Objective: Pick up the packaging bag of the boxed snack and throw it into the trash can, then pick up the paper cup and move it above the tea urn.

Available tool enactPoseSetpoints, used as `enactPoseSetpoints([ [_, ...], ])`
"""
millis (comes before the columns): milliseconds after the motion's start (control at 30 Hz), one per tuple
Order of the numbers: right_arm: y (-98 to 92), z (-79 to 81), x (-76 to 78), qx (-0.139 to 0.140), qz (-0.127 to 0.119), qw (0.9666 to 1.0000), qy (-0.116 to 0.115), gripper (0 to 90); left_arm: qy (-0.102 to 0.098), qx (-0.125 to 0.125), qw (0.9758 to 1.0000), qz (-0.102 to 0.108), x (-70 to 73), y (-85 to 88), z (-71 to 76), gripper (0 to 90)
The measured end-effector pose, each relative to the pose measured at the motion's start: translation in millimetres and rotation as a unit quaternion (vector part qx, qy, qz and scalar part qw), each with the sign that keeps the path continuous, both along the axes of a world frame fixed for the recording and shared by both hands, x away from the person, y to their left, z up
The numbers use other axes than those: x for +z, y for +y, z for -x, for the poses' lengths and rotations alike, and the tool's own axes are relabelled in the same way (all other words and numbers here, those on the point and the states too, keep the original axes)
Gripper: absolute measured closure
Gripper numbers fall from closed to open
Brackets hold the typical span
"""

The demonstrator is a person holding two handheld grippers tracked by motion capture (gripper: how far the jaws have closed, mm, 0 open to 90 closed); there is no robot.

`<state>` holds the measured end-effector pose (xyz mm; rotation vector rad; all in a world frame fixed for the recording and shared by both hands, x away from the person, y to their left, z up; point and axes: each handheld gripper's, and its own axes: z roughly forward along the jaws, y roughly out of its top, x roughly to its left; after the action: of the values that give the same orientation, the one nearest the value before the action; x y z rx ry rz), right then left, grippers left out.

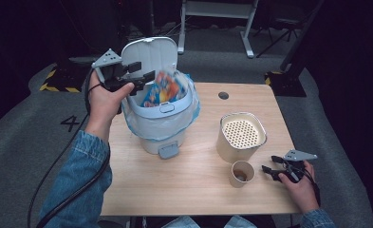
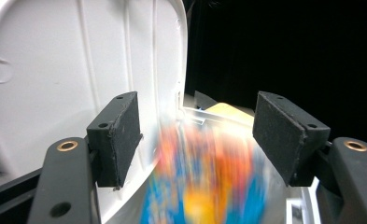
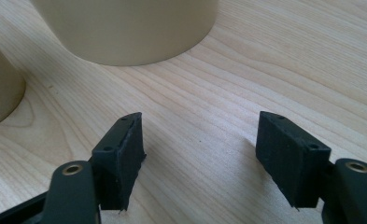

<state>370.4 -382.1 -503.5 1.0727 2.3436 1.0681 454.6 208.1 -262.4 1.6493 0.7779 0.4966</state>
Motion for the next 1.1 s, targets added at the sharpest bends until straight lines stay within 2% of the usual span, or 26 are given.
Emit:
enactPoseSetpoints([
  [67,-0.1,0.0,0.0,0.000,0.000,1.0000,0.000,33.0,-0.010,-0.005,0.9998,-0.019,0.1,2.4,9.2,32.6],
  [133,-0.1,-0.1,0.0,0.000,0.001,1.0000,0.000,33.0,-0.014,-0.013,0.9995,-0.024,-0.3,3.2,14.8,32.5],
  [400,0.0,0.0,0.0,0.000,0.000,1.0000,0.000,33.0,-0.018,-0.052,0.9977,-0.040,0.2,6.0,35.9,31.7],
  [700,0.0,0.0,0.0,0.000,0.000,1.0000,0.000,33.0,-0.021,-0.082,0.9955,-0.042,-0.8,5.4,59.8,30.3],
  [767,0.0,0.0,0.0,0.000,0.000,1.0000,0.000,33.1,-0.017,-0.095,0.9943,-0.046,-3.9,4.2,66.5,30.3],
  [800,0.0,0.0,0.0,0.000,0.000,1.0000,0.000,33.0,-0.010,-0.106,0.9935,-0.042,-7.7,3.6,72.3,30.0],
  [1067,0.0,-0.1,0.1,0.000,0.000,1.0000,0.000,33.0,-0.002,-0.124,0.9909,-0.053,-25.0,4.2,94.0,29.4],
  [1100,0.1,-0.1,0.1,0.000,0.000,1.0000,0.000,33.0,0.003,-0.131,0.9898,-0.057,-30.9,4.7,99.6,29.4],
])
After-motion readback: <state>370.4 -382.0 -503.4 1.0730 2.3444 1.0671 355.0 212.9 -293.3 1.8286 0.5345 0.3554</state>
